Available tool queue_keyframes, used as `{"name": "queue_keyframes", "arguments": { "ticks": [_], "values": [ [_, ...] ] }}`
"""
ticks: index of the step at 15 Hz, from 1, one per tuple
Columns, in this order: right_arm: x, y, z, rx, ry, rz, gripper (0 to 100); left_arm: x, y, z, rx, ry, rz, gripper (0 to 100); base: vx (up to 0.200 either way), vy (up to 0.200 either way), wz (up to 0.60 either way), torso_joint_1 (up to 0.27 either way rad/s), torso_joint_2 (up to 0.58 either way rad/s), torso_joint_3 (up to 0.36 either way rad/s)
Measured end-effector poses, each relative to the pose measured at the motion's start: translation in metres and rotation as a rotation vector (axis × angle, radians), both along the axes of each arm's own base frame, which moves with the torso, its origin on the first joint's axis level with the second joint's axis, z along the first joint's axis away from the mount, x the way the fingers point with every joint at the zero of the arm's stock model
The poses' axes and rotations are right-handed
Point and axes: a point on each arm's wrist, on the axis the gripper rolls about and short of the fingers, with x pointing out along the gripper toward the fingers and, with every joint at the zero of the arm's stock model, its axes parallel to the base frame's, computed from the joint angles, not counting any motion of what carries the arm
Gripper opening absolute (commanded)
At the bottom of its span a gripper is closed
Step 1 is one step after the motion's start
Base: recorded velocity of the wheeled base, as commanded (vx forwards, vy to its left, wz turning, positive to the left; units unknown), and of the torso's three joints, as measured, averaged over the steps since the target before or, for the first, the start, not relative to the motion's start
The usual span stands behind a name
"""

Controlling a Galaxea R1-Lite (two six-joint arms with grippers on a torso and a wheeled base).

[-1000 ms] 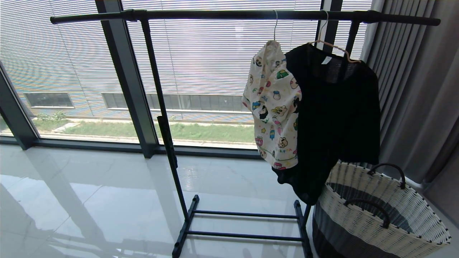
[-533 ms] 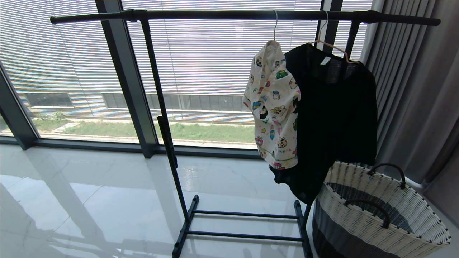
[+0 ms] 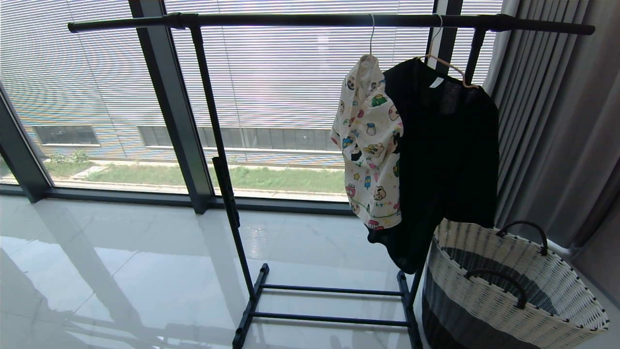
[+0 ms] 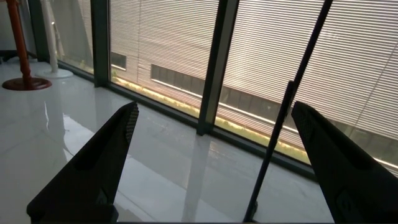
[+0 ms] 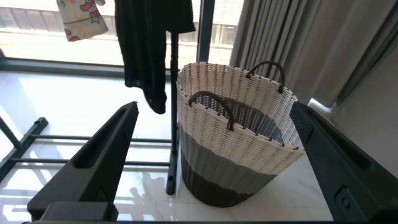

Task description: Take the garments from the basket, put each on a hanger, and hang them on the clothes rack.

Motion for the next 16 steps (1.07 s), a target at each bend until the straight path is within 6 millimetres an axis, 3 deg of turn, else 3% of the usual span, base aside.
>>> {"name": "queue_keyframes", "arguments": {
  "ticks": [4,10,16],
  "values": [
    [0.0,0.0,0.0,0.0,0.0,0.001,100,0.002,0.0,-0.025,-0.02,0.246,-0.032,100,0.0,0.0,0.0,0.0,0.0,0.0],
    [0.0,0.0,0.0,0.001,0.0,0.0,100,0.004,-0.006,-0.028,-0.046,0.265,-0.32,100,0.0,0.0,0.0,0.0,0.0,0.0],
    [0.0,0.0,0.0,0.001,0.0,0.0,100,-0.001,-0.005,-0.031,-0.046,0.206,-0.395,100,0.0,0.0,0.0,0.0,0.0,0.0]
  ]
}}
